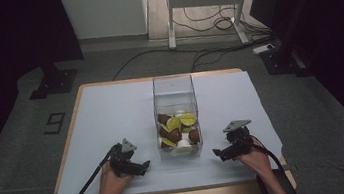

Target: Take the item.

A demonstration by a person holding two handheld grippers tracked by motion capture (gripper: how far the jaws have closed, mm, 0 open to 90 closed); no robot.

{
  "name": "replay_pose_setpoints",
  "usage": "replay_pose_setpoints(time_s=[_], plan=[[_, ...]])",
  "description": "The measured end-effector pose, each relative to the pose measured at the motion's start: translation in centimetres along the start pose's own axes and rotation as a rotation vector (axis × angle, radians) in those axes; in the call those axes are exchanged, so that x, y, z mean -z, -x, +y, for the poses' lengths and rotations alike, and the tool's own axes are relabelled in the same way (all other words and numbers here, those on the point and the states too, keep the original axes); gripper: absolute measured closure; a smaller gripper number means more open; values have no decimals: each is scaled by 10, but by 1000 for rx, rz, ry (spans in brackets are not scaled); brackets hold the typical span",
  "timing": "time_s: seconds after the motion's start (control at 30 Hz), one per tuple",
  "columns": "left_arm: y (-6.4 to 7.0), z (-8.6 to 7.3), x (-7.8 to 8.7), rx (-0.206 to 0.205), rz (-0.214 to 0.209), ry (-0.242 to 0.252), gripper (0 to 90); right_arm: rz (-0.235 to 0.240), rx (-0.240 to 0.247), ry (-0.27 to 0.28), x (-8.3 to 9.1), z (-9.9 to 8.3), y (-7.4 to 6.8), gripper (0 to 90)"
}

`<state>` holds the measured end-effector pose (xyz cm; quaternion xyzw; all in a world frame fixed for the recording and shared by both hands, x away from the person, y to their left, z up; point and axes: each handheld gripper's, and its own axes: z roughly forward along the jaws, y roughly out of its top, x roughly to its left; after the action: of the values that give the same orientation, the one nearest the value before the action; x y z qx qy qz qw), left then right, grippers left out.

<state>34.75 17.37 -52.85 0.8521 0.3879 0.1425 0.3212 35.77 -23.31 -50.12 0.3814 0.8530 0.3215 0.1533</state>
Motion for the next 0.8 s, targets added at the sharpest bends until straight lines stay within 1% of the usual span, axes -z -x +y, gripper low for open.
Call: replay_pose_setpoints(time_s=[0.07,0.17,0.27,0.53,0.67,0.73,0.8], plan=[[0,0,0,2,0,1,0,-6,9,16,3,2,0,0],[0,0,0,2,0,1,0,-17,20,23,8,4,-1,0],[0,0,0,2,0,1,0,0,22,32,12,8,-3,0],[0,0,0,0,0,0,0,17,23,77,25,20,-9,14],[0,0,0,0,0,0,0,24,15,77,29,27,-11,35],[0,0,0,0,0,0,0,36,9,84,31,31,-12,47],[0,0,0,0,0,0,0,33,10,88,33,35,-13,52]])
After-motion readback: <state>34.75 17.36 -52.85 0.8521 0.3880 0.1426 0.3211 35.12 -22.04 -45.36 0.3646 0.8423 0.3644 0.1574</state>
